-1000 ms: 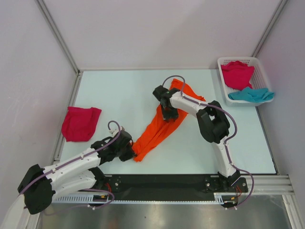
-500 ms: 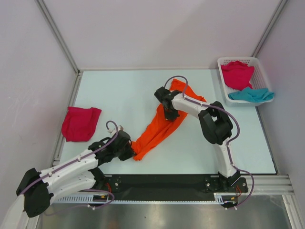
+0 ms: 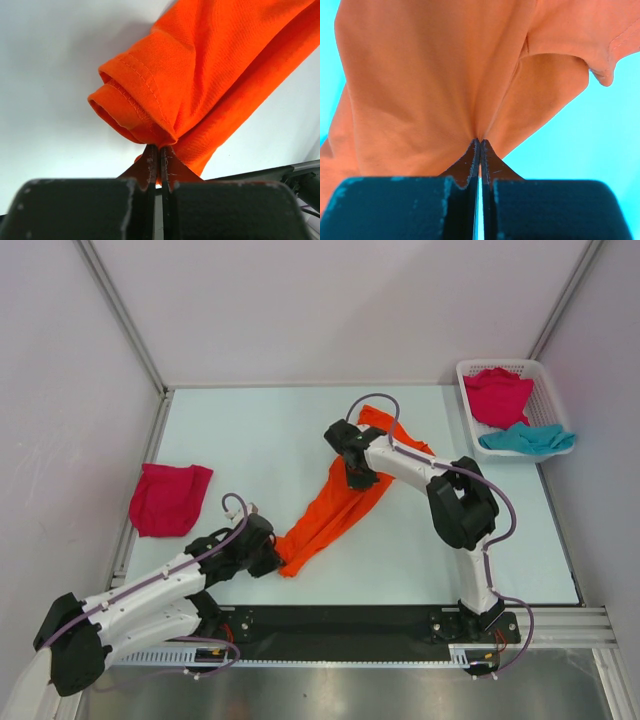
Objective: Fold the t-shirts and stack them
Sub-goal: Grab the bottom of the folded rectangular tshirt with left arm
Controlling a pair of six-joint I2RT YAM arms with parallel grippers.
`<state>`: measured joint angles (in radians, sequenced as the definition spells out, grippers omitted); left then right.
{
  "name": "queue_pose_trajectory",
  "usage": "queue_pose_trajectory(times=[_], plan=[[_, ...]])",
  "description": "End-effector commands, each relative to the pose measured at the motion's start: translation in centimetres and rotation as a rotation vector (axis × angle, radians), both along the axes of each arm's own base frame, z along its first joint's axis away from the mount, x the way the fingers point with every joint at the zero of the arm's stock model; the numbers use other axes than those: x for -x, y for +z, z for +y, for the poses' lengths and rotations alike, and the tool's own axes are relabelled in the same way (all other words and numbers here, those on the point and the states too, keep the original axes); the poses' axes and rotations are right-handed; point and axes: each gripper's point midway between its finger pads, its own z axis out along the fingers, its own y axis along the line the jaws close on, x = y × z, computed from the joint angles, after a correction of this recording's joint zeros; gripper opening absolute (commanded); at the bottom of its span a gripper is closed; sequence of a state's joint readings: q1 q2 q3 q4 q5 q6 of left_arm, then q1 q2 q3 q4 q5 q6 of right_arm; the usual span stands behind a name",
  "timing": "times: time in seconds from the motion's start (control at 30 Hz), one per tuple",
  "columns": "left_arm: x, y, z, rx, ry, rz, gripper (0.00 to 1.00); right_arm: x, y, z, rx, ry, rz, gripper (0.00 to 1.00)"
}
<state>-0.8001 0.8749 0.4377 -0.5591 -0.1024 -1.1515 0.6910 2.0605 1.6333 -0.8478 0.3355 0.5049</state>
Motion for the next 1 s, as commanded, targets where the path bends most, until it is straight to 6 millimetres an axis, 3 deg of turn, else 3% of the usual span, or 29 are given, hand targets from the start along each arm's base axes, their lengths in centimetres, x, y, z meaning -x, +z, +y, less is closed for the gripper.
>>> queue_pose_trajectory(times=[0.0, 0.13, 0.27, 0.43, 0.53, 0.77, 0.97], plan=[[-0.5, 1.3, -0.3, 0.012, 0.004, -0.035, 0.0, 0.5, 1.8, -0.4, 0.002, -0.023, -0.034, 0.0], [-0.5, 1.4, -0.1, 0.012, 0.008, -0.04, 0.0, 1.1, 0.7, -0.2, 0.006, -0.019, -0.006, 0.04], [-0.4, 1.4, -0.2, 0.014, 0.006, -0.037, 0.0, 1.4, -0.1, 0.0, 0.021, -0.012, 0.015, 0.2], [-0.4, 1.3, 0.0, 0.012, 0.009, -0.038, 0.0, 1.0, 1.0, 0.1, 0.017, -0.006, -0.003, 0.31], [-0.4, 1.4, 0.1, 0.011, 0.012, -0.04, 0.0, 0.6, 2.5, 0.4, 0.014, -0.005, -0.031, 0.32], [-1.3, 2.1, -0.3, -0.013, 0.002, -0.059, 0.01, -0.1, 8.6, 0.5, -0.019, -0.02, -0.149, 0.34], [-4.2, 4.6, -2.0, -0.062, -0.04, -0.112, 0.01, 0.1, 14.0, -0.7, -0.056, -0.036, -0.25, 0.37]])
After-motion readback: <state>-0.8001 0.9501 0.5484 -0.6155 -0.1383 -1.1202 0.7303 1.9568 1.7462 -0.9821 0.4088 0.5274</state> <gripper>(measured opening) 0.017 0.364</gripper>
